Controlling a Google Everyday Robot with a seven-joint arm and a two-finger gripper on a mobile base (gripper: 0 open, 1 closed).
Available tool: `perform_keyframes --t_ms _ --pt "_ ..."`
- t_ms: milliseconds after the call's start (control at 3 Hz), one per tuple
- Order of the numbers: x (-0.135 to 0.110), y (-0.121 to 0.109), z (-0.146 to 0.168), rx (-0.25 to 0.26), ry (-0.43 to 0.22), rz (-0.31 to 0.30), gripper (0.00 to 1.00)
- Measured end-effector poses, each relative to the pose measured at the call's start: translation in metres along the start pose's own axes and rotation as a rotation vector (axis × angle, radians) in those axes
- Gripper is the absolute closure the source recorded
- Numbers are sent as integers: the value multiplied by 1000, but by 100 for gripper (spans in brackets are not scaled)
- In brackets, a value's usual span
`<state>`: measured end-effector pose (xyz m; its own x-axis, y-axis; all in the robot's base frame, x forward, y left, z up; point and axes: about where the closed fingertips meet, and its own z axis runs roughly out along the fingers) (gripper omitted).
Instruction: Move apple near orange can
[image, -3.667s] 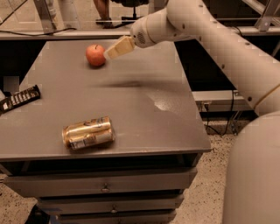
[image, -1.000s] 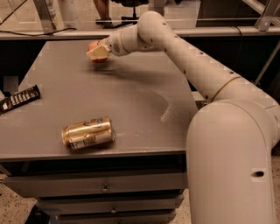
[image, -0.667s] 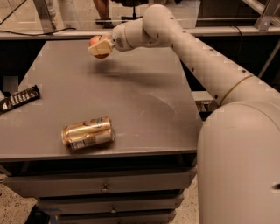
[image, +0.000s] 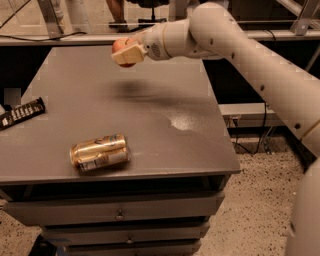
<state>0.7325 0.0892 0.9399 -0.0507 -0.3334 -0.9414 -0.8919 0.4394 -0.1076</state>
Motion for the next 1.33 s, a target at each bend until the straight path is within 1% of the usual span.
perform_keyframes --t_ms 333,667,1000,1333 --pt "20 20 -46 -13 -15 -9 100" --pt "44 30 -88 0 -15 -6 100" --pt "70 33 -125 19 -1 4 100" --pt "85 43 -152 10 -7 4 100"
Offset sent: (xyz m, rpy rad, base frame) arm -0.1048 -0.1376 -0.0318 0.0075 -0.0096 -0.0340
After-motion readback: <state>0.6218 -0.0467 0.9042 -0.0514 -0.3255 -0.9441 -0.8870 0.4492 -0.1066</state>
